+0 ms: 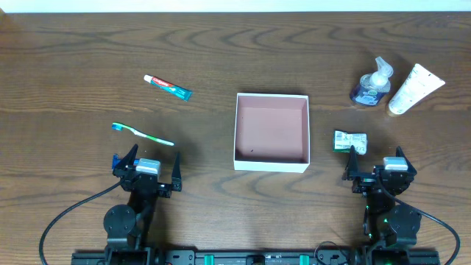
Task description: Pack container
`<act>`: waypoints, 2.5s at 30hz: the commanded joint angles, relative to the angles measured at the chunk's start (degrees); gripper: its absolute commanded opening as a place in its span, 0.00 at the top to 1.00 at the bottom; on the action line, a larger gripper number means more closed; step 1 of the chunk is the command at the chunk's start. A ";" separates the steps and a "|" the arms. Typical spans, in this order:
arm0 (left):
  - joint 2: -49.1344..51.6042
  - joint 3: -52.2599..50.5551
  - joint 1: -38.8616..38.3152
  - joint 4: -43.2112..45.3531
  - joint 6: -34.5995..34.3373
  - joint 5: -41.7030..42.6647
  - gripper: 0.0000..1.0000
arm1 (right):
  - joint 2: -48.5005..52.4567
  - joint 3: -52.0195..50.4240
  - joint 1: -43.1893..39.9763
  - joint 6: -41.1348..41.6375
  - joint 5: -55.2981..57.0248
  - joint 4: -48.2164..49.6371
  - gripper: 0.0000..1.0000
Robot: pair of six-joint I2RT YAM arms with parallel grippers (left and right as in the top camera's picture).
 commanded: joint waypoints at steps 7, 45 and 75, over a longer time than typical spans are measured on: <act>-0.28 -1.07 0.28 -1.81 -0.50 0.59 0.02 | -0.42 -0.20 0.96 0.74 0.55 -0.07 0.01; -0.28 -1.07 0.28 -1.81 -0.50 0.59 0.02 | 34.86 38.97 0.52 5.62 -9.18 -19.02 0.01; -0.28 -1.07 0.28 -1.81 -0.50 0.59 0.02 | 83.60 64.81 0.68 55.91 4.17 -53.40 0.05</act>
